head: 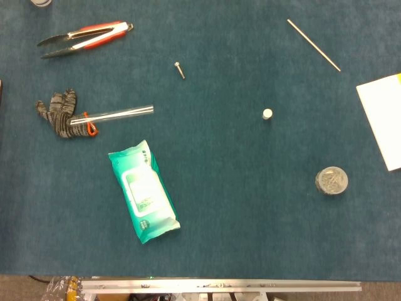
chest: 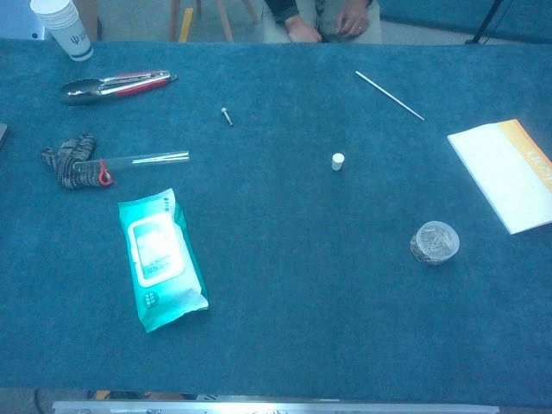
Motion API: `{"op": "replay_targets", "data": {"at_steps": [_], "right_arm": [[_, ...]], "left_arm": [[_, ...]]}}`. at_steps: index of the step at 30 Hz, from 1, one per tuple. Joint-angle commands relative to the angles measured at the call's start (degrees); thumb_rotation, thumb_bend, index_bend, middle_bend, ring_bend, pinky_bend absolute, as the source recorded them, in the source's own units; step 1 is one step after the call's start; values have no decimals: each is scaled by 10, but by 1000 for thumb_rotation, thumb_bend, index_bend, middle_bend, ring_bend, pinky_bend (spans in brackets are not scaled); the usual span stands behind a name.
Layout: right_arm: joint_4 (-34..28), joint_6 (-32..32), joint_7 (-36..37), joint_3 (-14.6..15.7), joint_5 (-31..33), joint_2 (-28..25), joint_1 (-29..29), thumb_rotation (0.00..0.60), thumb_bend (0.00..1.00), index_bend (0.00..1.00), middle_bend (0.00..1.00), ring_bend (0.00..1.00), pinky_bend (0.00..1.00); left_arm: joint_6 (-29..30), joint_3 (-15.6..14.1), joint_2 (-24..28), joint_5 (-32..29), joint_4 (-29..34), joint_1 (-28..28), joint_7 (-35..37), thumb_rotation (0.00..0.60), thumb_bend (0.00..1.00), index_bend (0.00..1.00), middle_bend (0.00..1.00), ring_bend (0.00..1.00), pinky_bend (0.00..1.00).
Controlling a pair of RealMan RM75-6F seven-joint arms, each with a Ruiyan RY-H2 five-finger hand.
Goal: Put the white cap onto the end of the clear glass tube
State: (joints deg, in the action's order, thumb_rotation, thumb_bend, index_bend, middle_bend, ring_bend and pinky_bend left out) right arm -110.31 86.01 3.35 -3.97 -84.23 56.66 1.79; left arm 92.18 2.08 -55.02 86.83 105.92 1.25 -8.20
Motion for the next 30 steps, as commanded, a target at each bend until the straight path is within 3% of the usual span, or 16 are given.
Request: {"op": "replay_targets", "data": {"at_steps": [1,20,30], "right_arm": [[0,-1,0,1,0,0,0,600,329,369,257,90,194],[2,-10,17,0,-5,-2,5,600,329,369,257,90,194],[-9,-76,-11,-23,8,3,60,600,329,369,256,91,194]], "left_arm": [[-2,0,0,0,0,-1,0,600,295,304,146,0,62],[-11,-2,7,3,8,-5,-4,600,295,304,146,0,62],[-13,-5,13,8,10,-6,4,600,295,304,146,0,62]]}}
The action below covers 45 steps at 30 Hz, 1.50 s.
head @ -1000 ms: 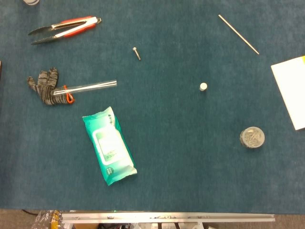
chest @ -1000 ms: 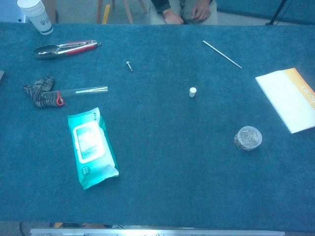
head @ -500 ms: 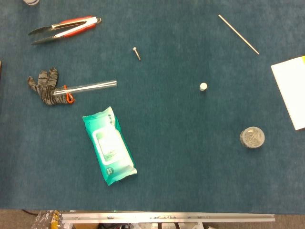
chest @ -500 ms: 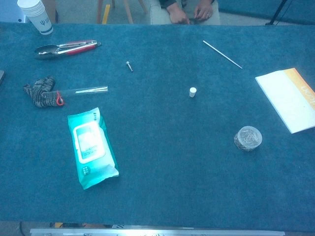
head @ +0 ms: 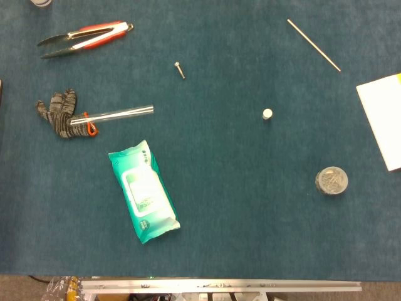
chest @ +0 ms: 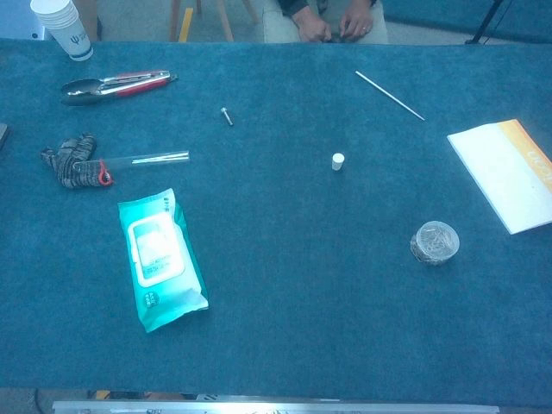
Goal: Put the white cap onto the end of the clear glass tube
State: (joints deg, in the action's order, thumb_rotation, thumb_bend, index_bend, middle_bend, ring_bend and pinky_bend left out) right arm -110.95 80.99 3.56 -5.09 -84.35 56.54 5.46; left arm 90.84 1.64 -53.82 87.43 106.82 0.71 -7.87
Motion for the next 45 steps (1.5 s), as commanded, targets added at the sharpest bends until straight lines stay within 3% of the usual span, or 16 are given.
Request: {"op": "replay_targets", "data": {"at_steps": [1,13,16,23,35,45], "right_arm": [[-3,-38,-17,-16,13,6,32,600,329,369,257,90,194],[-4,-177,-158,-65,106,73,168,600,327,420,257,90,194],[4,-200,-186,-73,140,95,196,600,266,420,257,90,194],[33,-230,-245,-79,209,146,247,600,186,433,257,90,194],[115,-260,-323,-68,317,233,320,600,194,451,256,90,194],[179,-275,-355,-60,369,294,368,600,212,450,257,90,194]], "left_arm": [[0,-1,2,3,1,0,1,600,295,304,146,0,62],[2,-9,15,16,15,3,7,600,294,304,145,0,62],[5,-12,20,18,18,7,7,600,295,304,145,0,62],[7,-16,22,19,18,12,10,600,295,304,145,0,62],[6,-19,23,26,18,11,11,600,294,304,145,0,62],[3,-19,22,25,14,10,16,600,294,304,144,0,62]]}}
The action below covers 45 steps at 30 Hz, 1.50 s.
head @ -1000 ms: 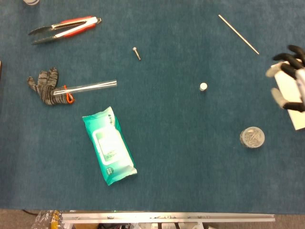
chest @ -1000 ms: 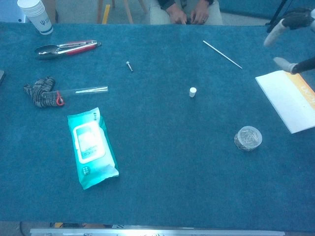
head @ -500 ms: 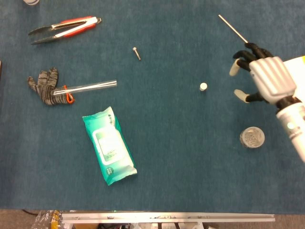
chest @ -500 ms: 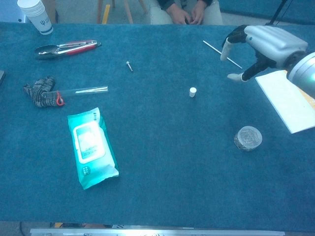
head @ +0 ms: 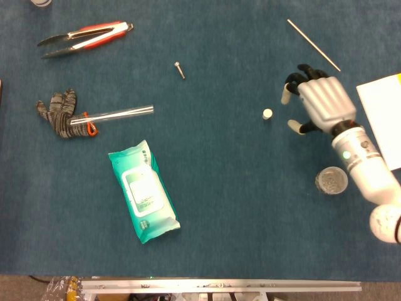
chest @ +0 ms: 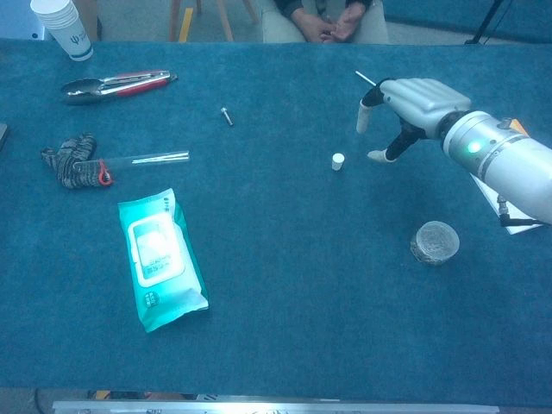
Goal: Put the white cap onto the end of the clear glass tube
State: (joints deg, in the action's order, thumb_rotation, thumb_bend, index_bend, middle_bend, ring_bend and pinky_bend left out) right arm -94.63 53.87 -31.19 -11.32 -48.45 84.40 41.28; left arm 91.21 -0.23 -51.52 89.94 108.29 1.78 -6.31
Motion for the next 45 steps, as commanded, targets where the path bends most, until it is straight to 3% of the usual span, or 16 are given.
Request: {"op": "replay_targets", "data": {"at_steps": [1,17,45], "right_arm": [[22,-5,-9,3,14,20,13,600,214,450,257,90,194],[120,-21,-8,9,54,97,53,600,240,454,257,90,194],[160,-24,-10,14,79,130,73,600,259,478,257,90,194]], "left_arm": [[-2,0,-1,0,-1,-1,1,600,295,304,144,0,62],[-8,1,-5,-6,-16,-4,17,600,295,304,140,0,62],[-4,0,-8,-6,-30,-1,30,600,295,304,134,0,62]]}}
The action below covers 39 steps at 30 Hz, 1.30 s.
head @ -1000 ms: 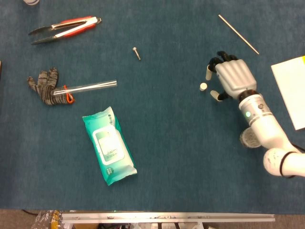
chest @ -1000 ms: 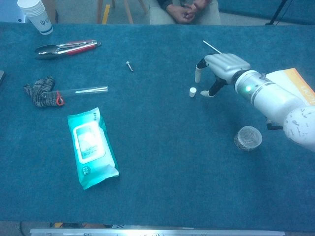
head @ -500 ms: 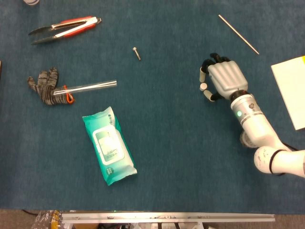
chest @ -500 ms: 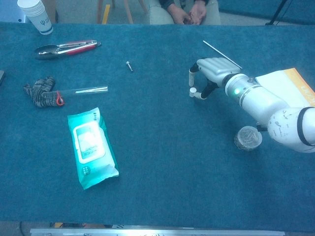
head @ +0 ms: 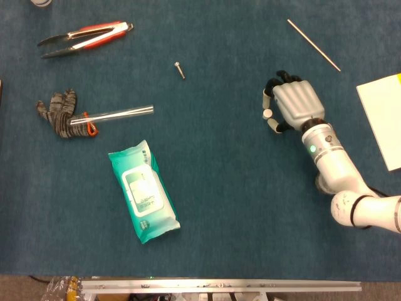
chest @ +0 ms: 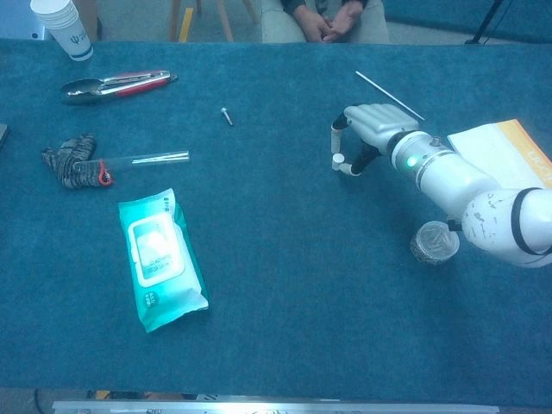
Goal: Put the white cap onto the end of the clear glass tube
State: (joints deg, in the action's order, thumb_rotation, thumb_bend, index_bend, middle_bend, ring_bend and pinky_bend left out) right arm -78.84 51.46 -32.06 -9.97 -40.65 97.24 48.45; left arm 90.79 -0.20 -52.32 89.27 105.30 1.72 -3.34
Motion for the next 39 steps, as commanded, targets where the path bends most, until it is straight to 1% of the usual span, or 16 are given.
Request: {"op": "replay_targets", "data": {"at_steps": [1,8,19,27,30,33,39], "right_arm": [[3,0,-2,1,2,2,2,600,259,480,257,90,194],[10,-3,-2,-1,10,6,5,600,263,490,257,90,194],[20,-7,-4,-4,23,16,13,600,276,535,266,90,194],[18,-5,4,-9,26,15,12,600,300,590,293,94,194],[4,0,11,-11,20,6,9,600,305,596,298,97,194],[-25,7,23,-18,11,-14,4,600,306,596,299,98,194],[-109,35,51,-37,-15,-79,-14,600,305,597,299,98,194]], "left_arm": [[0,0,0,0,-1,0,1,600,295,304,134,0,62],[0,0,-1,-2,-4,1,3,600,295,304,134,0,62],[3,1,-3,-1,-10,2,9,600,295,304,133,0,62],[5,1,-4,-3,-17,3,18,600,295,304,133,0,62],[2,1,-3,-1,-18,1,19,600,295,304,133,0,62],[-4,2,-1,0,-18,-3,19,600,294,304,133,0,62],[-32,7,7,-7,-7,-21,23,600,295,305,133,0,62]]}}
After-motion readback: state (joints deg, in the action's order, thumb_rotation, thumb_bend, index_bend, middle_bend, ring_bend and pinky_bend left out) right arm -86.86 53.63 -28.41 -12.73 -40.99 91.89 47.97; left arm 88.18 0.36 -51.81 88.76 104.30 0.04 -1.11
